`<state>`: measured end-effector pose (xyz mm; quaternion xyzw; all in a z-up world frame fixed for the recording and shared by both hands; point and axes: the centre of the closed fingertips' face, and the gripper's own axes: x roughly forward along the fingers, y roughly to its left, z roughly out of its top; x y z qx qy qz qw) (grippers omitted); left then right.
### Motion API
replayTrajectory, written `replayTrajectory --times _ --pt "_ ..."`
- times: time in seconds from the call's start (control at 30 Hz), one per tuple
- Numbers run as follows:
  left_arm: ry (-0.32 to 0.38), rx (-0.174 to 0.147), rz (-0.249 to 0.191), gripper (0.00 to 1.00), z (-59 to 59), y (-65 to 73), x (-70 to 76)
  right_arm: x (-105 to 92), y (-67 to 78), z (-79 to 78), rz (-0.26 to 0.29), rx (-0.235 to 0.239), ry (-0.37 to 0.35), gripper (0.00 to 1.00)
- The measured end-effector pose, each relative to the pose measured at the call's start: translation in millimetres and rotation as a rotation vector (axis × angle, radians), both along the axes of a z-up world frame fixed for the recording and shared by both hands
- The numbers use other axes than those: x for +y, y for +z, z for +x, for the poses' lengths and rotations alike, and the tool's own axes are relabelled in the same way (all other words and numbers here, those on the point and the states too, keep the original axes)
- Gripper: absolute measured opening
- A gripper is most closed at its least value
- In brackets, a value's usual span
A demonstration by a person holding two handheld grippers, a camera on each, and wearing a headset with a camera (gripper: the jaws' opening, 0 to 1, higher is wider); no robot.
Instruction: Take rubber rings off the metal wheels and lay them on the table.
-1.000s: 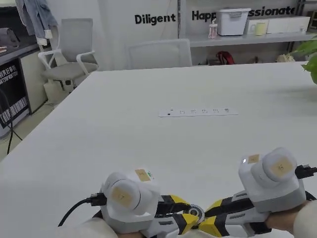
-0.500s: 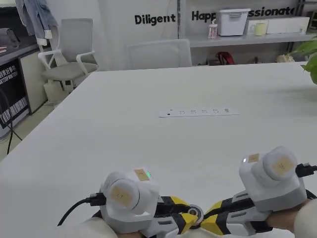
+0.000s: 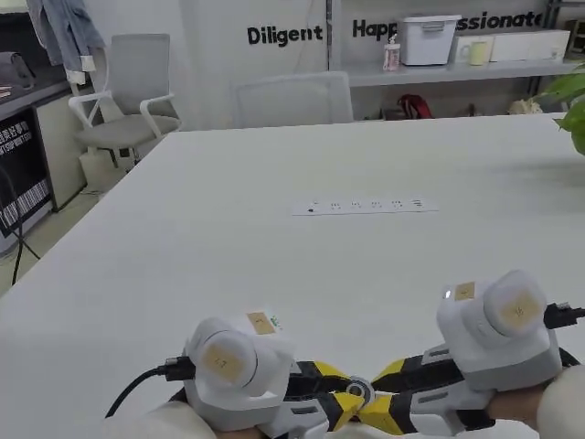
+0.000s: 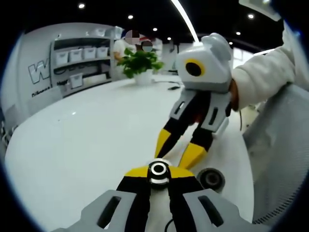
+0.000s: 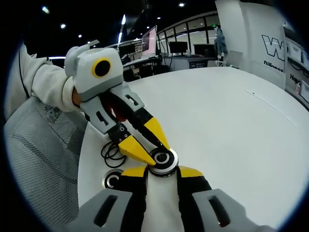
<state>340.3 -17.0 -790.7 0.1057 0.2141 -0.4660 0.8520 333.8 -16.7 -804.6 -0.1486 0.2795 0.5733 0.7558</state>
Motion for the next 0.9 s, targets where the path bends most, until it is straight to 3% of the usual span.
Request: replayTrajectory --times 0.37,0.9 --pt "0.008 0.011 -0.010 0.14 0.1 -0.1 0.0 -5.6 -3.4 -0.5 -0.030 0.019 0.005 0.13" --pt "0.015 0.025 -0.017 0.14 -0.6 -0.3 1.3 -4.7 -3.3 -0.9 -0.025 0.033 0.006 0.11"
